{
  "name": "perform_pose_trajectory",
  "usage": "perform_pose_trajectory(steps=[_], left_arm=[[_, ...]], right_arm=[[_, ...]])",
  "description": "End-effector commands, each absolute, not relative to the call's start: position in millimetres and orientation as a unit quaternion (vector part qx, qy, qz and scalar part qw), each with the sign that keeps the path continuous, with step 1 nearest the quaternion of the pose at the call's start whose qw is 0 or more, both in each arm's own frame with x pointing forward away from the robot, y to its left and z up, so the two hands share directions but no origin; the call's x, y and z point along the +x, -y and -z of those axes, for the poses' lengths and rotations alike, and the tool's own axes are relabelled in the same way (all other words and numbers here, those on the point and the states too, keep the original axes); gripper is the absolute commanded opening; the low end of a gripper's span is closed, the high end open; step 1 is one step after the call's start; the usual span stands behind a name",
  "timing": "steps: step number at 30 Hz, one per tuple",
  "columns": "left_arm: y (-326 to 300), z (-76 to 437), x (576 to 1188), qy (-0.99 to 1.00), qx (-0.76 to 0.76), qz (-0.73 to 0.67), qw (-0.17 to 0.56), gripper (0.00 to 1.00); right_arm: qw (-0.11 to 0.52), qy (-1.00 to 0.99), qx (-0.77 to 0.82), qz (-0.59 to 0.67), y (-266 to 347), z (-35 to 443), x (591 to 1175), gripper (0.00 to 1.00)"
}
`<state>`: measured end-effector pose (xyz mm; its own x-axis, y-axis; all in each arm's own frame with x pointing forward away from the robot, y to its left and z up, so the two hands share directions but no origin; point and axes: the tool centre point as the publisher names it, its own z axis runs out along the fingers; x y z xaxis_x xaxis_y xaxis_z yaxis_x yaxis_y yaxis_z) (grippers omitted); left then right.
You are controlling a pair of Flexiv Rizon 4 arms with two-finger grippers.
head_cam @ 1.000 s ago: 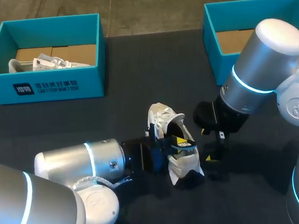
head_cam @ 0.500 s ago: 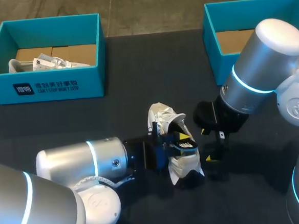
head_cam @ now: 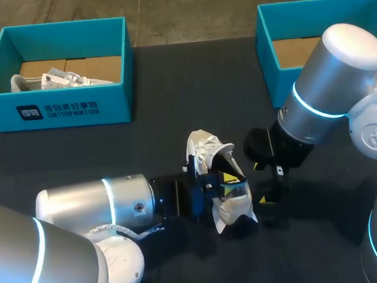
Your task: Take the shoe out of the shoebox, open the shoe tongue, remove and reinsert the insole, then place the shoe into the shoebox
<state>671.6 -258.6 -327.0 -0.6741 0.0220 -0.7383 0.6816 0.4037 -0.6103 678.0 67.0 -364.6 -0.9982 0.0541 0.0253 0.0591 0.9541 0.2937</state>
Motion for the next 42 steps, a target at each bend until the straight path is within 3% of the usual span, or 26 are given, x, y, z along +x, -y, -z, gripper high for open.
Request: perform_pose_trajectory(steps=[1,25,26,32,40,42], left_arm=[[260.2,327.1,670.4,-0.768,0.236,0.498,0.326,0.0],[259.2,349.6,691.0,-0.787,0.23,0.47,0.328,0.0],[258.6,347.2,689.6,-0.785,0.23,0.473,0.328,0.15],[255.0,337.6,681.8,-0.783,0.225,0.481,0.325,0.17],[254.3,331.9,673.6,-0.782,0.231,0.491,0.307,0.17],[254.7,331.9,672.5,-0.782,0.234,0.49,0.306,0.12]], right_arm=[[0.007,0.989,-0.029,0.148,-67.4,365.3,677.1,1.0],[0.007,0.989,-0.029,0.148,-67.4,365.3,677.1,1.0],[0.007,0.989,-0.029,0.148,-67.4,365.3,677.1,1.0],[0.007,0.989,-0.029,0.148,-67.4,365.3,677.1,1.0],[0.007,0.989,-0.029,0.148,-67.4,365.3,677.1,1.0],[0.007,0.989,-0.029,0.148,-67.4,365.3,677.1,1.0]])
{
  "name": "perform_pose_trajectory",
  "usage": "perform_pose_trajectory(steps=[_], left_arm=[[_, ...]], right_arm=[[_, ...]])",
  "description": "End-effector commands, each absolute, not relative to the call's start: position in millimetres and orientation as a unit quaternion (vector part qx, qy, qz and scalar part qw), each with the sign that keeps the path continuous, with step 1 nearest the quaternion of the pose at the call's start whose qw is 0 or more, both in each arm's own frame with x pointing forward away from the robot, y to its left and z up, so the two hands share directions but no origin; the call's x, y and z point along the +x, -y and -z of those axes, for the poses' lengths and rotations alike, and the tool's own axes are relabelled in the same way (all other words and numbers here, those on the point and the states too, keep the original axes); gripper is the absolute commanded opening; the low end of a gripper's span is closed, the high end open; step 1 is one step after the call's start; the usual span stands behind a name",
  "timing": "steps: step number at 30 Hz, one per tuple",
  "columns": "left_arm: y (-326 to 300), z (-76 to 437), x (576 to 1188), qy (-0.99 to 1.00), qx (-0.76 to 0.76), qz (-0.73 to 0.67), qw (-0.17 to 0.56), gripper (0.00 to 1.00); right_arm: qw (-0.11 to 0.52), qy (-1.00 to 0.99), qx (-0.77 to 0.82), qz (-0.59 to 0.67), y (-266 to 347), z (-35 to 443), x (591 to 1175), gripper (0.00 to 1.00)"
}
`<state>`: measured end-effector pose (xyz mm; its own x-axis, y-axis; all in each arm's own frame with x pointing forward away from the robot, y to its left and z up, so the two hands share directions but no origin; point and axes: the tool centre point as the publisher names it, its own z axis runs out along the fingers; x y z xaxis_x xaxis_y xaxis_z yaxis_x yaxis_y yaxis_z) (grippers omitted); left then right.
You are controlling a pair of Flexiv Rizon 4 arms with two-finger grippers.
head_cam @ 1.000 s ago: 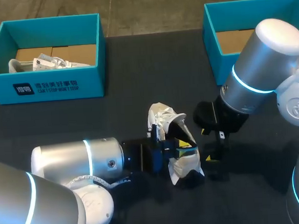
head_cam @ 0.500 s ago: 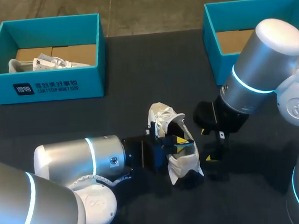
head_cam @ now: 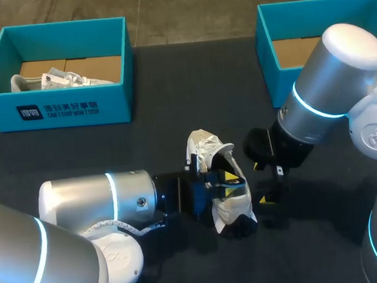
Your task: Take the shoe out of the shoebox, open the shoe tongue, remove and reinsert the insole, then place the shoe into the shoebox
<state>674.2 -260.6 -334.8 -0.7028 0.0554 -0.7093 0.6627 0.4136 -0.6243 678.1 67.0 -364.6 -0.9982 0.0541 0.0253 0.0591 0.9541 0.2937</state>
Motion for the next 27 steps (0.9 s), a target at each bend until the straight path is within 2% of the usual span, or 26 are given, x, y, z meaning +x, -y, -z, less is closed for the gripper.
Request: perform_pose_trajectory(steps=[1,4,11,27], left_arm=[[254.9,332.1,672.2,-0.782,0.234,0.493,0.302,0.07],[256.6,333.4,671.2,-0.783,0.239,0.496,0.29,0.0],[261.7,340.1,671.8,-0.784,0.248,0.499,0.274,0.0],[256.0,358.7,693.8,-0.805,0.233,0.46,0.294,0.0]], right_arm=[[0.007,0.989,-0.029,0.148,-67.4,365.3,677.1,1.0],[0.007,0.989,-0.029,0.148,-67.4,365.3,677.1,1.0],[0.007,0.989,-0.029,0.148,-67.4,365.3,677.1,1.0],[0.007,0.989,-0.029,0.148,-67.4,365.3,677.1,1.0]])
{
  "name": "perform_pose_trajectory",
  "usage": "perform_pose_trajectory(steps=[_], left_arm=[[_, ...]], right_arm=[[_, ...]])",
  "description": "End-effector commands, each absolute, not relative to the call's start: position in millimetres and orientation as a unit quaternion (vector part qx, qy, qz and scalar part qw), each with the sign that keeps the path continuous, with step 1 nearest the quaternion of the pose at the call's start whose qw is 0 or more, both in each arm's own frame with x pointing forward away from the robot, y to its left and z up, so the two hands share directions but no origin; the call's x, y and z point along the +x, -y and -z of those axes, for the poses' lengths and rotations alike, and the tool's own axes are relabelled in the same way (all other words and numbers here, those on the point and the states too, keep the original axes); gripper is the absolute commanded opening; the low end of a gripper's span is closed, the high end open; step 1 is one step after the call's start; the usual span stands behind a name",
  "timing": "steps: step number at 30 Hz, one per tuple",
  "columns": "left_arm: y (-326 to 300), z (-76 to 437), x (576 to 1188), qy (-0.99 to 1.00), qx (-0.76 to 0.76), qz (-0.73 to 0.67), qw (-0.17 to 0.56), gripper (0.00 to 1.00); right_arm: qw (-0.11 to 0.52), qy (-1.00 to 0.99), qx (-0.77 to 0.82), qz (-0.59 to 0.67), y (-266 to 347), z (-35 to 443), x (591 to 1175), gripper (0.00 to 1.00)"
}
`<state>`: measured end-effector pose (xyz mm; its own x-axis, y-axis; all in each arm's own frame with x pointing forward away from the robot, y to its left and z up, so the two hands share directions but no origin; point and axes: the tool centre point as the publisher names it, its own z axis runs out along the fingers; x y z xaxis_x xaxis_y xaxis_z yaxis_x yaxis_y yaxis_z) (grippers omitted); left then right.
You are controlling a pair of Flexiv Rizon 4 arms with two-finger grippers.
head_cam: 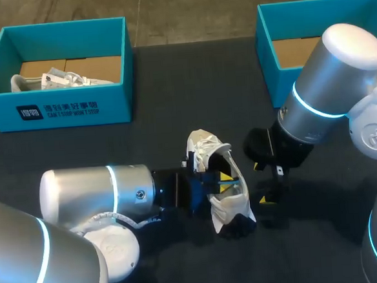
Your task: Take the shoe out of the shoebox, open the shoe tongue, remove and reinsert the insole, then place the shoe into the shoebox
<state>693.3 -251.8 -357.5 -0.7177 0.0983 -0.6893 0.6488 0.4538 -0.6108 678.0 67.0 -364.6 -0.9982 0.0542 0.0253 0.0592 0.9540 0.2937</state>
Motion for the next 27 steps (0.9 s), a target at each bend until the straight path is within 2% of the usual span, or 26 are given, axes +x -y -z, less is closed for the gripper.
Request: perform_pose_trajectory(steps=[1,3,4,6,7,11,23,26,27], left_arm=[[255.9,357.5,692.7,-0.803,0.234,0.462,0.294,0.0],[255.5,354.5,690.6,-0.801,0.235,0.467,0.293,0.01],[255.2,352.4,689.2,-0.799,0.236,0.47,0.292,0.2],[254.8,348.6,686.5,-0.796,0.238,0.475,0.291,0.36],[254.5,346.7,685.0,-0.794,0.239,0.477,0.291,0.39],[253.3,340.7,678.1,-0.786,0.243,0.492,0.284,0.36],[250.2,336.5,669.6,-0.783,0.245,0.504,0.269,0.09],[251.5,338.3,669.1,-0.784,0.246,0.506,0.263,0.0],[253.3,340.0,668.9,-0.784,0.246,0.507,0.259,0.0]], right_arm=[[0.007,0.989,-0.029,0.148,-67.4,365.3,677.1,1.0],[0.007,0.989,-0.029,0.148,-67.4,365.3,677.1,1.0],[0.007,0.989,-0.029,0.148,-67.4,365.3,677.1,1.0],[0.007,0.989,-0.029,0.148,-67.4,365.3,677.1,1.0],[0.007,0.989,-0.029,0.148,-67.4,365.3,677.1,1.0],[0.007,0.989,-0.029,0.148,-67.4,365.3,677.1,1.0],[0.007,0.989,-0.029,0.148,-67.4,365.3,677.1,1.0],[0.007,0.989,-0.029,0.148,-67.4,365.3,677.1,1.0],[0.007,0.989,-0.029,0.148,-67.4,365.3,677.1,1.0]])
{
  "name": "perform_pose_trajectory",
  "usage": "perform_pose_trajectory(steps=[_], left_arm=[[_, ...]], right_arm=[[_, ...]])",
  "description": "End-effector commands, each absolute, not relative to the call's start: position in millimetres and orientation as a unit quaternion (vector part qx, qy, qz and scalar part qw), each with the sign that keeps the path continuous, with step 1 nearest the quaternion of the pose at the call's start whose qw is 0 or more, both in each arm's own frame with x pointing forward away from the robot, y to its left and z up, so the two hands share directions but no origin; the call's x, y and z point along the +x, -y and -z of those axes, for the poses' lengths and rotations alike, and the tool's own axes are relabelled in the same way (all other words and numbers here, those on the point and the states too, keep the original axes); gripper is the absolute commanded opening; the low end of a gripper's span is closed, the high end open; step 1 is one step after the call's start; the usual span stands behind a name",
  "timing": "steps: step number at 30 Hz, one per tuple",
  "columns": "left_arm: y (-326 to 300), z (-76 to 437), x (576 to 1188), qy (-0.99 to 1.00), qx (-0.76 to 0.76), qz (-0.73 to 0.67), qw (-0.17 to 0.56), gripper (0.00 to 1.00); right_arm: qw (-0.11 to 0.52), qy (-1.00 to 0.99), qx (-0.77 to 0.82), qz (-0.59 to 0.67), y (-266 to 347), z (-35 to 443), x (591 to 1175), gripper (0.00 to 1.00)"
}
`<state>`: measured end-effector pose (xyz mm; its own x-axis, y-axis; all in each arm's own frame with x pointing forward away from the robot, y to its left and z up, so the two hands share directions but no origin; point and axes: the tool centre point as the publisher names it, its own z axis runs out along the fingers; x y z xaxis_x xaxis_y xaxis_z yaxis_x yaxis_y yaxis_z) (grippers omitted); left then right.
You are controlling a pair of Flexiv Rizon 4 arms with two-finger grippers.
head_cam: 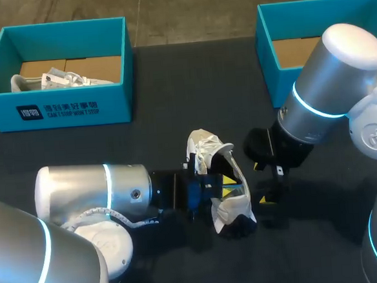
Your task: Take the shoe out of the shoebox, open the shoe tongue, remove and reinsert the insole, then place the shoe into the shoebox
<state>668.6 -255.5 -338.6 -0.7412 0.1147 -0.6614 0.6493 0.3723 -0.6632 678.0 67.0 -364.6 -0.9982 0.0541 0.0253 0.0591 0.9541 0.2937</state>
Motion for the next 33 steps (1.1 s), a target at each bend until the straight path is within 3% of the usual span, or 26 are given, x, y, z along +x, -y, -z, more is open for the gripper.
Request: perform_pose_trajectory(steps=[1,18,19,22,33], left_arm=[[254.5,341.0,668.8,-0.785,0.247,0.506,0.259,0.0],[261.9,352.6,677.9,-0.796,0.246,0.484,0.269,0.0],[261.3,351.0,676.5,-0.795,0.247,0.486,0.266,0.14],[258.8,346.0,672.4,-0.793,0.248,0.493,0.258,0.29],[248.7,329.8,660.5,-0.792,0.262,0.492,0.247,0.31]], right_arm=[[0.007,0.989,-0.029,0.148,-67.4,365.3,677.1,1.0],[0.007,0.989,-0.029,0.148,-67.4,365.3,677.1,1.0],[0.007,0.989,-0.029,0.148,-67.4,365.3,677.1,1.0],[0.007,0.989,-0.029,0.148,-67.4,365.3,677.1,1.0],[0.007,0.989,-0.029,0.148,-67.4,365.3,677.1,1.0]])
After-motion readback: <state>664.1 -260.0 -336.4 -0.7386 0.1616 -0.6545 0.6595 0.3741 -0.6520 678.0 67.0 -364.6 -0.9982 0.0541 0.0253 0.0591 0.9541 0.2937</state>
